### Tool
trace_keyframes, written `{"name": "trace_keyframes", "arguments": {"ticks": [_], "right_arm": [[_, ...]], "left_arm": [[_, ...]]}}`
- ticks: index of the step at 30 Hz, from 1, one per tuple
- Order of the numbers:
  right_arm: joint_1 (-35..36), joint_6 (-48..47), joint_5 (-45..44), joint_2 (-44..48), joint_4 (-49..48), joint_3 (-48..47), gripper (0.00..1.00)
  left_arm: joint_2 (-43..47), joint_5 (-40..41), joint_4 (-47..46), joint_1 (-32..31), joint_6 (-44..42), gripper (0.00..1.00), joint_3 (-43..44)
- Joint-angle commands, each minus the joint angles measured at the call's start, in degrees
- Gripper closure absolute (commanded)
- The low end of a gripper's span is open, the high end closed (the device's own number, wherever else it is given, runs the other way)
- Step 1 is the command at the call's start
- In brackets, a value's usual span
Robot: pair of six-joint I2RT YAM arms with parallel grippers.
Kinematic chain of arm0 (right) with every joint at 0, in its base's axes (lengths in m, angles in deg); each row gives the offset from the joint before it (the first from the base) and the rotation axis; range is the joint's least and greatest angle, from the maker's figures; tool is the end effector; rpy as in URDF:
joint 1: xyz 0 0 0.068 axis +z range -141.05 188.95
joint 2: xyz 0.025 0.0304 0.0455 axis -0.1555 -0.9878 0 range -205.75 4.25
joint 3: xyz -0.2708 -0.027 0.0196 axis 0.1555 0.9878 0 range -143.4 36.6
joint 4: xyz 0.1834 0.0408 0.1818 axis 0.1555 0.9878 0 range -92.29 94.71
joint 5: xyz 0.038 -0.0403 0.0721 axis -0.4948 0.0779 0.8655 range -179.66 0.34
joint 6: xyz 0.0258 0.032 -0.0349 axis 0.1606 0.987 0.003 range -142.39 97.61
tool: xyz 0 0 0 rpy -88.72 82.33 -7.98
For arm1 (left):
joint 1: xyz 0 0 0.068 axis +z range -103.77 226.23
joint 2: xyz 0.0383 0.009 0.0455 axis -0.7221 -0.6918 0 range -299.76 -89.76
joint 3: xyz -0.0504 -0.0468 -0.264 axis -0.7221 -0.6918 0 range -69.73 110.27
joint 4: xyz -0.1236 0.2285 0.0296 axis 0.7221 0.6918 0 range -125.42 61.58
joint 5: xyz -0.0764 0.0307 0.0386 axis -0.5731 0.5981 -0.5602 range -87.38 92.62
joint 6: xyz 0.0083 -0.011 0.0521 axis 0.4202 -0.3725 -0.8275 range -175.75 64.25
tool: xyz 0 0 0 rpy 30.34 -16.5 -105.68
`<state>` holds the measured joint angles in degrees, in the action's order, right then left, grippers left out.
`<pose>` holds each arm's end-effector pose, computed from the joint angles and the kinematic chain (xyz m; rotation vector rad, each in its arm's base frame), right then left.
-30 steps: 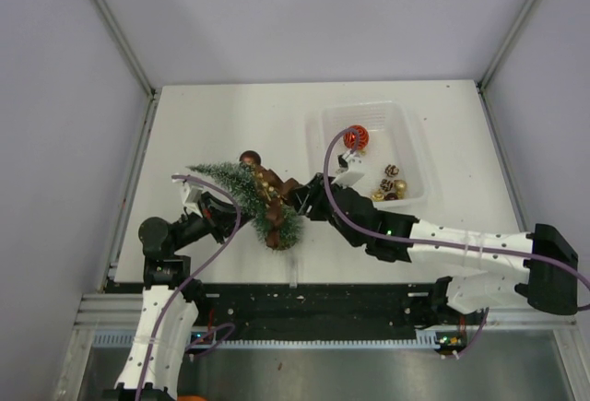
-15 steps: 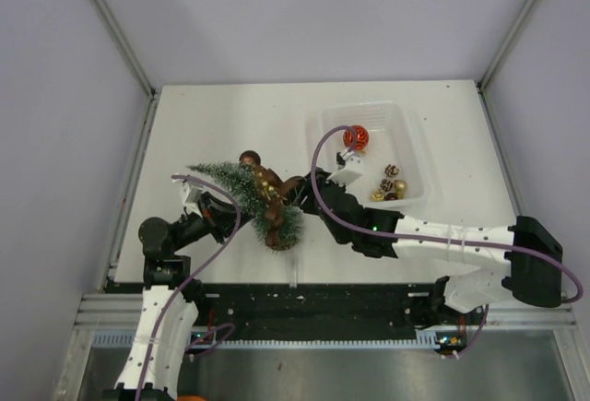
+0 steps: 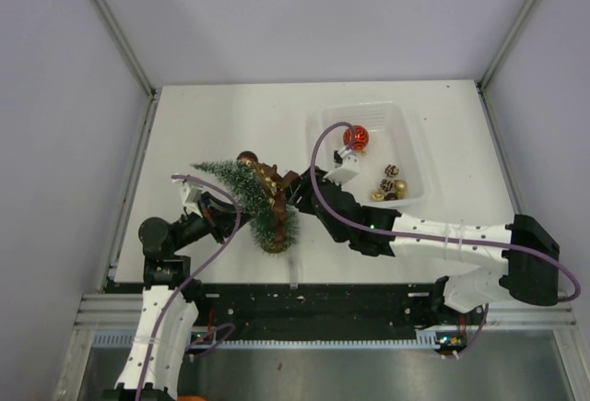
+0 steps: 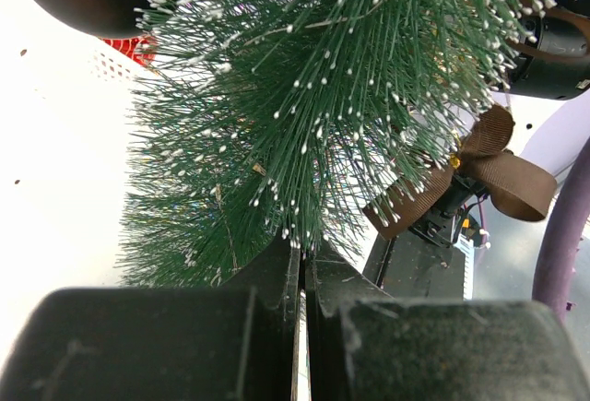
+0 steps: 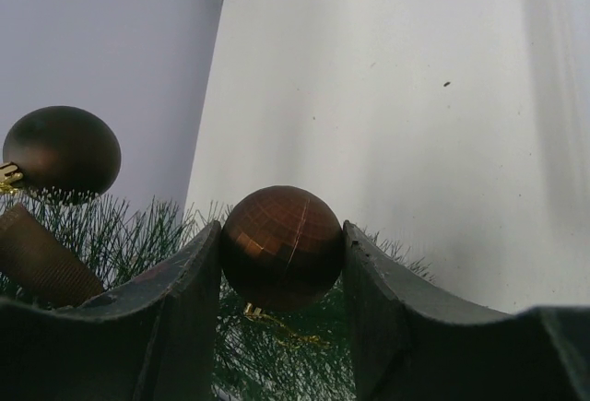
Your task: Decorate the small christmas tree
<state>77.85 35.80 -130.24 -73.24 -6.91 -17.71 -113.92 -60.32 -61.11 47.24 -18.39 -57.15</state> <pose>0.1323 0.2785 0.2979 0.3162 1.8826 0.8838 0.1192 -0.0295 0.2531 0.5147 1.4998 -1.2242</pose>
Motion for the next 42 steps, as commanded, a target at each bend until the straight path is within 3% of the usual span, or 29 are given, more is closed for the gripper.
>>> {"name": "trace_keyframes", "arguments": {"ticks": [1, 10, 23, 35, 42], "right_arm": [[0.9, 1.0, 1.6, 1.1, 0.6, -0.5, 1.00], [0.9, 0.9, 0.8, 6.4, 7.5, 4.2, 1.00], [0.9, 2.9, -1.3, 8.4, 9.2, 4.1, 1.00], [0.9, 3.2, -0.6, 0.0, 6.4, -5.5, 1.00], [0.9, 4.6, -1.1, -4.2, 9.6, -9.2, 1.00]], "left_arm": [[0.3, 0.9, -3.6, -0.1, -0.4, 1.00, 0.0], [0.4, 1.1, -3.2, -0.1, -0.6, 1.00, 0.2], [0.5, 2.8, -1.7, -0.1, -1.9, 1.00, 0.3], [-1.7, 10.9, 0.1, -0.8, -0.7, 1.00, 1.7], [-0.8, 14.5, 0.5, -0.7, 0.9, 1.00, 1.2]]}}
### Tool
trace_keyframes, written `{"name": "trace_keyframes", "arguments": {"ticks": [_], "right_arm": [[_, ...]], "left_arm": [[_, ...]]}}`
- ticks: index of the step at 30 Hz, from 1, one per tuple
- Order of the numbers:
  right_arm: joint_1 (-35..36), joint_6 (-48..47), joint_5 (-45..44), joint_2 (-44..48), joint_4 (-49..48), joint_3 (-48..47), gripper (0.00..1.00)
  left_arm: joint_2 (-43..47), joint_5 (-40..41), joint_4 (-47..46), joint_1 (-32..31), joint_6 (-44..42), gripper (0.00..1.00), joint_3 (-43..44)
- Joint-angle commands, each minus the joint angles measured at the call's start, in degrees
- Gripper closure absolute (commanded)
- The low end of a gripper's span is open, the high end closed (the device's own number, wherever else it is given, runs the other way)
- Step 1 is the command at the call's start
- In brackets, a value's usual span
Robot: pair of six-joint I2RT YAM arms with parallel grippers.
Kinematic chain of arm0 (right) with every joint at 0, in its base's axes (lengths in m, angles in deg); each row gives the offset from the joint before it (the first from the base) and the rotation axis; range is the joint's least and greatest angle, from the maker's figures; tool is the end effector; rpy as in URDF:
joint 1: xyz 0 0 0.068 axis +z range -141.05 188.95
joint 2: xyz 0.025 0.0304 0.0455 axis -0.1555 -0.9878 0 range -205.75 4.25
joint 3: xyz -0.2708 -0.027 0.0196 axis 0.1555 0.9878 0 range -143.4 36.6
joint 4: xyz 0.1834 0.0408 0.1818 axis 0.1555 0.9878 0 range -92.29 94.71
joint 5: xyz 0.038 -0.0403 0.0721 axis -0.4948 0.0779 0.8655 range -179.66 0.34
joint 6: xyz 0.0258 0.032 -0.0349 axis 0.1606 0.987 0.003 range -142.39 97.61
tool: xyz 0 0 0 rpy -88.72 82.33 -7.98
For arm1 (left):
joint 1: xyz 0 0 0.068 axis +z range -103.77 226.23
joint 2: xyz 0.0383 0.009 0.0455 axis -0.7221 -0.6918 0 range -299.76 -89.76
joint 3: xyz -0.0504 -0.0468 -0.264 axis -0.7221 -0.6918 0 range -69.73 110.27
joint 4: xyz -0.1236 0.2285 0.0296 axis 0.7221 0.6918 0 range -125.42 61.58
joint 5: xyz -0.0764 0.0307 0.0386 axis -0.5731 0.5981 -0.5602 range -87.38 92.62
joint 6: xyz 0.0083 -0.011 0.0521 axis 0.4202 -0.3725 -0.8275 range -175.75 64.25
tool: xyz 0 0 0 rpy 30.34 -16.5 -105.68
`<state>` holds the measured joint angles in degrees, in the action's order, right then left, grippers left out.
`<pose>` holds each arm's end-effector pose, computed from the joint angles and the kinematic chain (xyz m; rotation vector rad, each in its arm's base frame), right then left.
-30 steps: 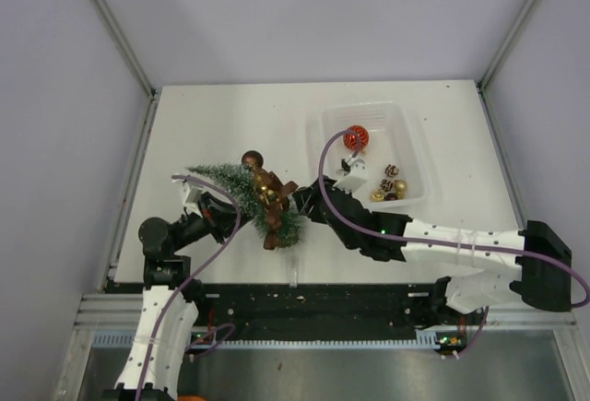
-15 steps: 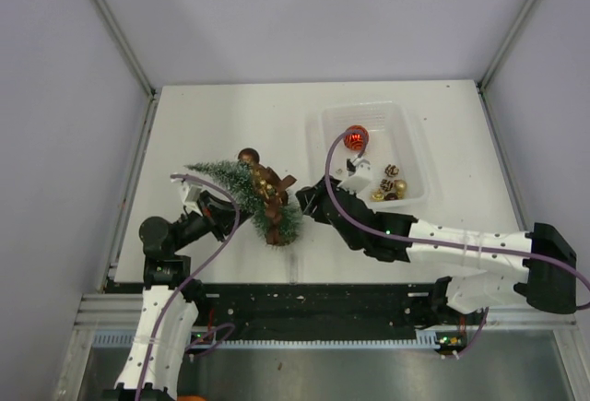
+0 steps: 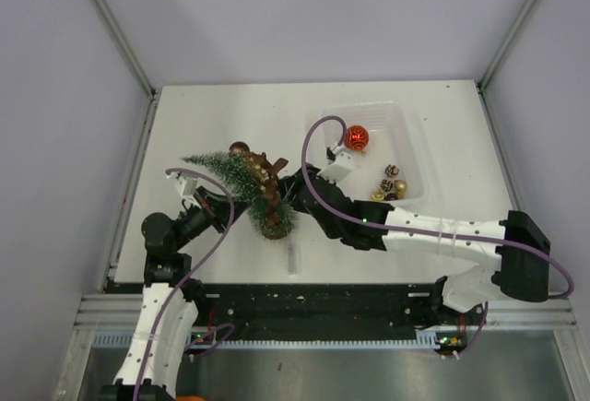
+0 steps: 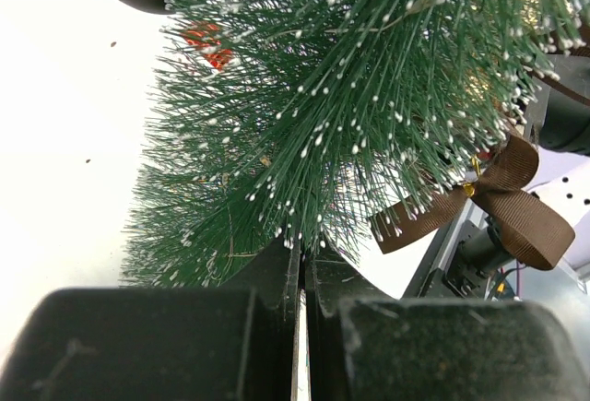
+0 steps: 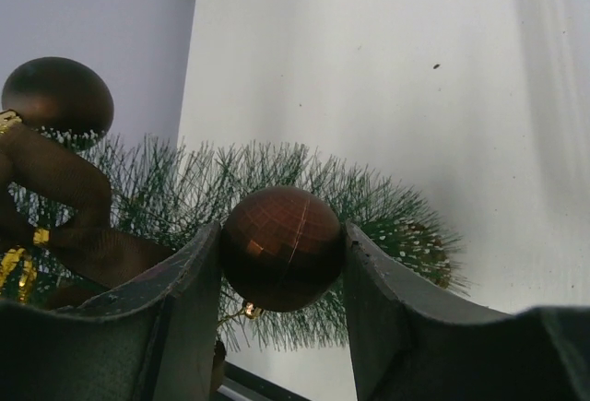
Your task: Decorate the small christmas tree
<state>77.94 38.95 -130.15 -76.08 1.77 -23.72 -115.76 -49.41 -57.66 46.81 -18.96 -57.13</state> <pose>0.1358 0.2892 0.3051 0.3305 1.9487 0.8335 0.1299 -0.0267 0.2456 0.3022 1.5569 -1.1391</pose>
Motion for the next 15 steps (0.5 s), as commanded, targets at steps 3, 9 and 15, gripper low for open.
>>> {"name": "trace_keyframes", "arguments": {"ticks": [3, 9, 15], "right_arm": [[0.8, 1.5, -2.0, -2.2, 2.1, -3.3, 1.00], [0.8, 1.5, -7.1, -3.4, 3.0, -1.3, 1.00], [0.4, -0.8, -9.1, -0.9, -3.2, 2.4, 1.00]], "left_arm": [[1.3, 6.0, -1.5, -0.3, 2.7, 1.00, 1.5], [1.0, 7.7, -1.3, -0.3, 6.2, 1.00, 2.3], [1.4, 7.6, -1.2, -0.3, 9.9, 1.00, 3.3]]}}
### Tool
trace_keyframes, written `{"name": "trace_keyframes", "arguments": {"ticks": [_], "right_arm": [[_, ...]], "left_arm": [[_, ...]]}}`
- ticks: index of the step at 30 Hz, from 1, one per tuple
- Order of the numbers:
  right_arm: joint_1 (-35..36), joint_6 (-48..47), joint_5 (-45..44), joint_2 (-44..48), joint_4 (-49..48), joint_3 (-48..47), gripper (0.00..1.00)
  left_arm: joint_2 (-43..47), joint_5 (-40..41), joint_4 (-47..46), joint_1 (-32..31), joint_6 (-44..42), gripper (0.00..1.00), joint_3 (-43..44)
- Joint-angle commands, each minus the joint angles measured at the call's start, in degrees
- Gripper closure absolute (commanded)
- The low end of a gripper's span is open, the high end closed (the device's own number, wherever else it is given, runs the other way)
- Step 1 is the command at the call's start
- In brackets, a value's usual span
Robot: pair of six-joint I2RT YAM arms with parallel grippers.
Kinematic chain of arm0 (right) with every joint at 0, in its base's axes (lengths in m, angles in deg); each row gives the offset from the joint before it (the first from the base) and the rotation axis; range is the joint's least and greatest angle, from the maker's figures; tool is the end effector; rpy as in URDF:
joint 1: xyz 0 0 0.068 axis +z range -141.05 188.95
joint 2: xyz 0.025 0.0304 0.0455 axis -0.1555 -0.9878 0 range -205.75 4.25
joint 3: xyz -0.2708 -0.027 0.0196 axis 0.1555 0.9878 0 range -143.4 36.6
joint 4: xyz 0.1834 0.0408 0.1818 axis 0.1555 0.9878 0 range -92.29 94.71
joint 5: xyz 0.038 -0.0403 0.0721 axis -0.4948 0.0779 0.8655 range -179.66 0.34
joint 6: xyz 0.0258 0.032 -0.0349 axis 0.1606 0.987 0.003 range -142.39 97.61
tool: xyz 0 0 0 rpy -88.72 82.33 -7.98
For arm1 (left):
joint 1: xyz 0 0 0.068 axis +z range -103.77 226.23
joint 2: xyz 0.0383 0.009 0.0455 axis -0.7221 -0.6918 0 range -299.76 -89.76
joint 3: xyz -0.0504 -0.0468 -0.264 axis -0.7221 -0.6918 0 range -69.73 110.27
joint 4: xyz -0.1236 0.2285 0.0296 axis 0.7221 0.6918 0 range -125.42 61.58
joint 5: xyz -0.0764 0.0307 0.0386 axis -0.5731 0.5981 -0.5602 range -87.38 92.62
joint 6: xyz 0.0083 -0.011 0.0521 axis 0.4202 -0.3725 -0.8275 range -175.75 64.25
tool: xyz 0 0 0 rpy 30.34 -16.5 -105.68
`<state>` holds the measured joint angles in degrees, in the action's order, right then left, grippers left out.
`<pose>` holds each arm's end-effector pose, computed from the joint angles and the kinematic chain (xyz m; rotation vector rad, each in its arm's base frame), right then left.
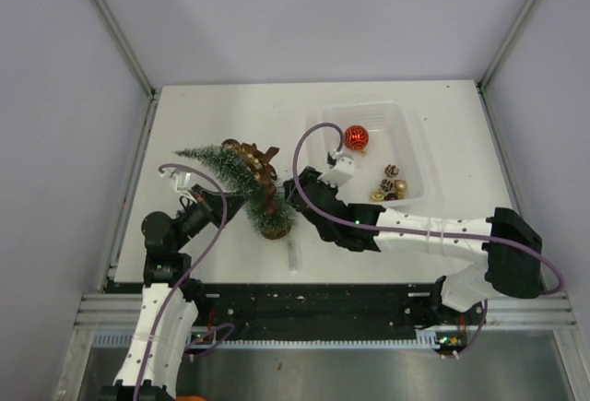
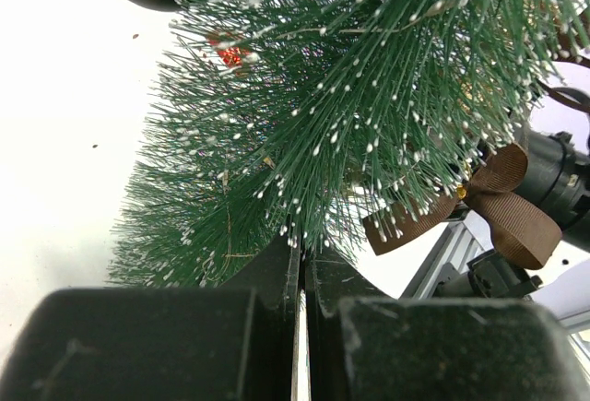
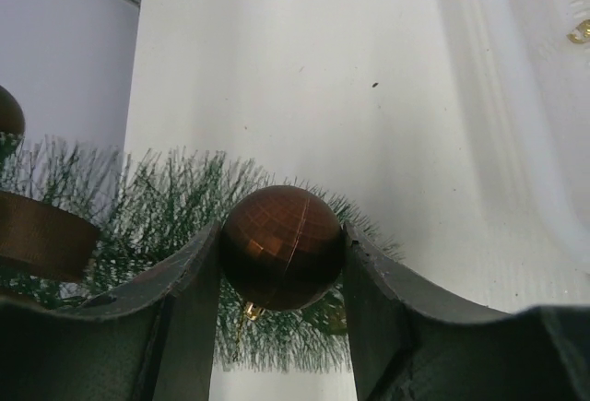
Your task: Decorate the small christmas tree
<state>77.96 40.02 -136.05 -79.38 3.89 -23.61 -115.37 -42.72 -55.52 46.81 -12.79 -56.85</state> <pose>0.1405 0.2943 0.2849 0.3677 1.9453 0.6803 0.1325 -0.0239 0.2449 0.1012 1.5905 -1.1524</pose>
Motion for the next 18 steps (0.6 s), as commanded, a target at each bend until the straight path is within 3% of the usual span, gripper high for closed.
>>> {"name": "trace_keyframes", "arguments": {"ticks": [1, 18], "right_arm": [[0.3, -2.4, -3.1, 3.0, -7.3, 2.7, 1.00], [0.2, -1.9, 2.7, -1.4, -11.0, -2.1, 1.00]], "left_arm": [[1.1, 1.0, -3.4, -0.3, 4.1, 1.00, 3.1], [4.6, 3.6, -2.1, -0.3, 4.3, 1.00, 1.3]]}}
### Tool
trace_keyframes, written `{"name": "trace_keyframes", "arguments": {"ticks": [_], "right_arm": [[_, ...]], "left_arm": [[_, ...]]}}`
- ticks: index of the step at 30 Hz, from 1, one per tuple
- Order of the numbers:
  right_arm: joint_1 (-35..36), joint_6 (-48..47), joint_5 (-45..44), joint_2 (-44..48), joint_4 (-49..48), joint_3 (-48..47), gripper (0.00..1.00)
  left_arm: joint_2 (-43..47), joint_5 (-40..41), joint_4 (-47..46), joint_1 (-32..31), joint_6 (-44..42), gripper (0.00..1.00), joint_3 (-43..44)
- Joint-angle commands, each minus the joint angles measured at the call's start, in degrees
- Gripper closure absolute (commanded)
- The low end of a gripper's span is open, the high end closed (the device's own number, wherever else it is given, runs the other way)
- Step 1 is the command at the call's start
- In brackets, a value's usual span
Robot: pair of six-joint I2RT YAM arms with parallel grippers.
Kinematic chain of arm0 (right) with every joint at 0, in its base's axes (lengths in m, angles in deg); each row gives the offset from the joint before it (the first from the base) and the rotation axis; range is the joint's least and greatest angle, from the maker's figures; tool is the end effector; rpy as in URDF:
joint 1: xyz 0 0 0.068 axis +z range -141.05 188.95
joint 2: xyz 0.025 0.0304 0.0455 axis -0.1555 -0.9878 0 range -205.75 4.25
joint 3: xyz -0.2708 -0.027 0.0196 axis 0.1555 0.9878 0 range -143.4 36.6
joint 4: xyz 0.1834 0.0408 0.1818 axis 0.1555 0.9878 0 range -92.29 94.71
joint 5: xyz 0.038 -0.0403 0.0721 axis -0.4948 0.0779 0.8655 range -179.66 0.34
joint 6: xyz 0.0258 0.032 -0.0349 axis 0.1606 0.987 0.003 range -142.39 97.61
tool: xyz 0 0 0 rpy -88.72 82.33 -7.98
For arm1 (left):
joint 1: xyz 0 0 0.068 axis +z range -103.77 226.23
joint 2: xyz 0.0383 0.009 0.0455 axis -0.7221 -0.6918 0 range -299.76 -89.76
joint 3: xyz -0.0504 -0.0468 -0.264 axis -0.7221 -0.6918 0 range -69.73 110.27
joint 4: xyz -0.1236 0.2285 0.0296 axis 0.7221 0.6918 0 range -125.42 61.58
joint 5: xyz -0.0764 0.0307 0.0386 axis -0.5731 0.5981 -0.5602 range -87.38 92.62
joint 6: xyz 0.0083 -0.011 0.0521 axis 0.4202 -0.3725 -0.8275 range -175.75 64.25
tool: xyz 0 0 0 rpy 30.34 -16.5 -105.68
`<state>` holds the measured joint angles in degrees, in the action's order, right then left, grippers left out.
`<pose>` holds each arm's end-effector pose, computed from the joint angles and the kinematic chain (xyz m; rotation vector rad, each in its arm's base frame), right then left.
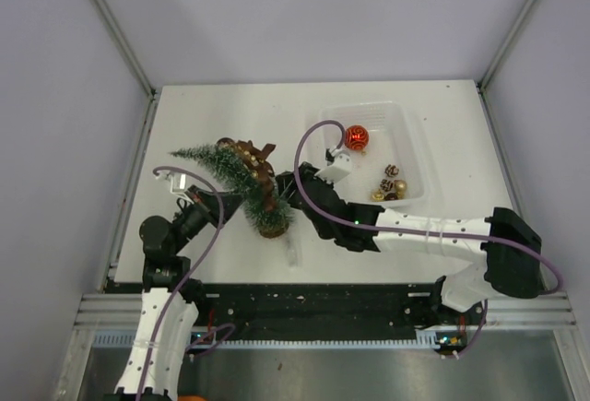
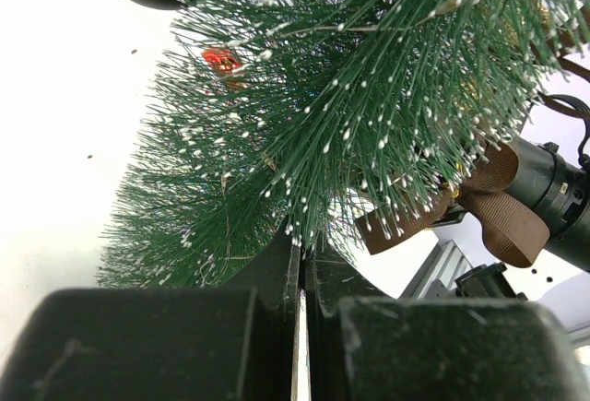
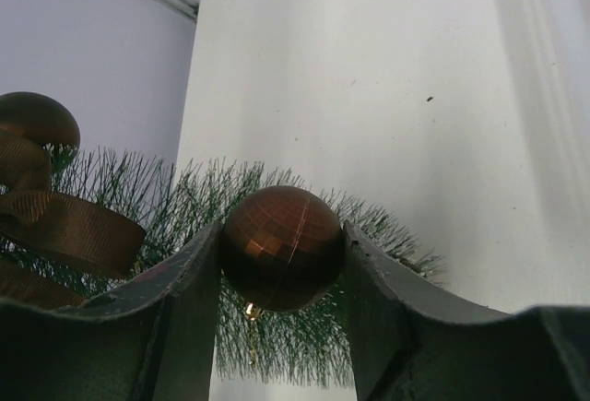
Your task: Decorate the small christmas tree
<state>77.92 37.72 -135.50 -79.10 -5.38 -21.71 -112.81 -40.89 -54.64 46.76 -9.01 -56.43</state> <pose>0.1417 0.2974 0.2895 0.3807 1.8708 0.7853 0.1273 -0.0233 0.2509 0.0433 1.5649 -1.1759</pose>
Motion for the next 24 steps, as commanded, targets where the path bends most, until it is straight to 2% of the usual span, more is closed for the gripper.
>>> {"name": "trace_keyframes", "arguments": {"ticks": [1, 7, 17, 19, 24], "right_arm": [[0.5, 0.6, 2.1, -2.2, -1.2, -4.4, 1.00], [0.8, 2.1, 2.4, -2.3, 1.3, -4.4, 1.00], [0.8, 2.7, 4.2, 1.8, 3.0, 0.7, 1.00], [0.8, 2.5, 4.4, 2.0, 3.0, 0.8, 0.95], [0.9, 1.6, 4.3, 3.1, 2.8, 1.8, 0.74]], "left_arm": [[2.4, 1.8, -2.9, -0.3, 0.5, 1.00, 0.9], [2.8, 1.9, -3.0, -0.3, 0.6, 1.00, 0.7], [1.3, 2.5, -3.7, -0.3, 0.7, 1.00, 0.9], [1.2, 2.5, -3.7, -0.3, 0.8, 1.00, 1.1], [0.6, 1.9, -4.2, -0.3, 0.7, 1.00, 1.0]]}}
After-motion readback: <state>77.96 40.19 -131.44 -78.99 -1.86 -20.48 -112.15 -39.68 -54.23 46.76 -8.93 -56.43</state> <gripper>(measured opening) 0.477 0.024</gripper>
